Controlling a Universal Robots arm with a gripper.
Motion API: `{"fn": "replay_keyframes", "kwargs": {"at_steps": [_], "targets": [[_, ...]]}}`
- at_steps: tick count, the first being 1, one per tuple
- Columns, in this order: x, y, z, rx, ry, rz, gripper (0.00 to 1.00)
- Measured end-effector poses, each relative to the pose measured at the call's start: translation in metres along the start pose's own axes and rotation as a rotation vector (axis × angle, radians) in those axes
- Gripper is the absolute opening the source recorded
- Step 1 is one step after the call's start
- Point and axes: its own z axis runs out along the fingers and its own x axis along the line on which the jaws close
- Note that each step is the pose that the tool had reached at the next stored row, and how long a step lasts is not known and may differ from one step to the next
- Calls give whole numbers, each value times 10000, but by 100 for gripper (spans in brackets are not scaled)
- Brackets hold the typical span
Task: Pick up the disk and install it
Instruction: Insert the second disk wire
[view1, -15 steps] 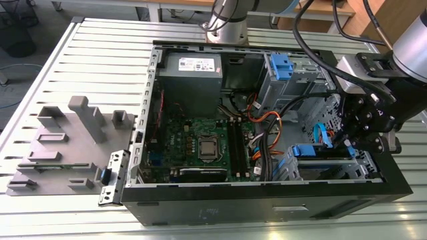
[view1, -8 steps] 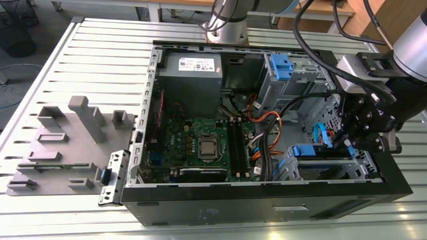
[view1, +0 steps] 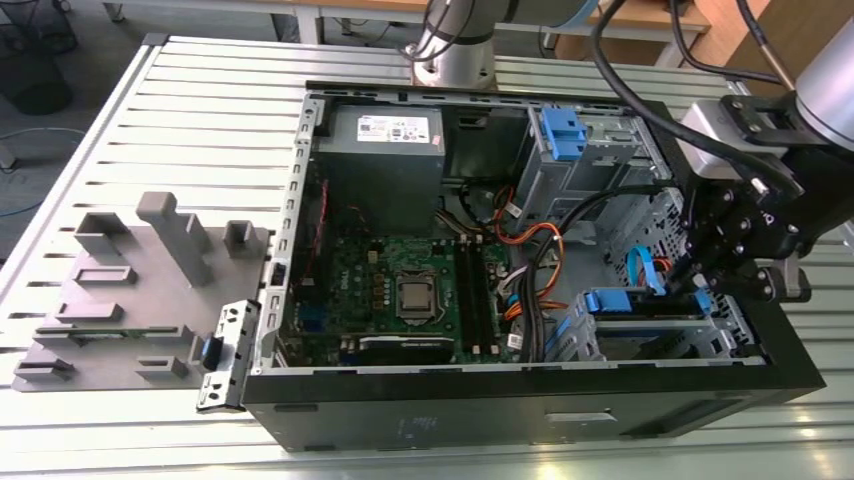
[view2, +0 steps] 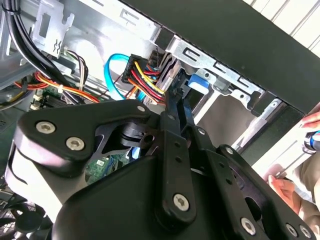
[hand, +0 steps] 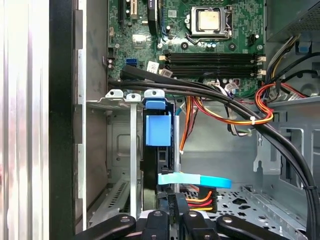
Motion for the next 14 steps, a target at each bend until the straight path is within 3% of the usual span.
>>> {"fn": "replay_keyframes", "kwargs": {"at_steps": [14], "targets": [[59,-15,27,0,3,20,18]]}}
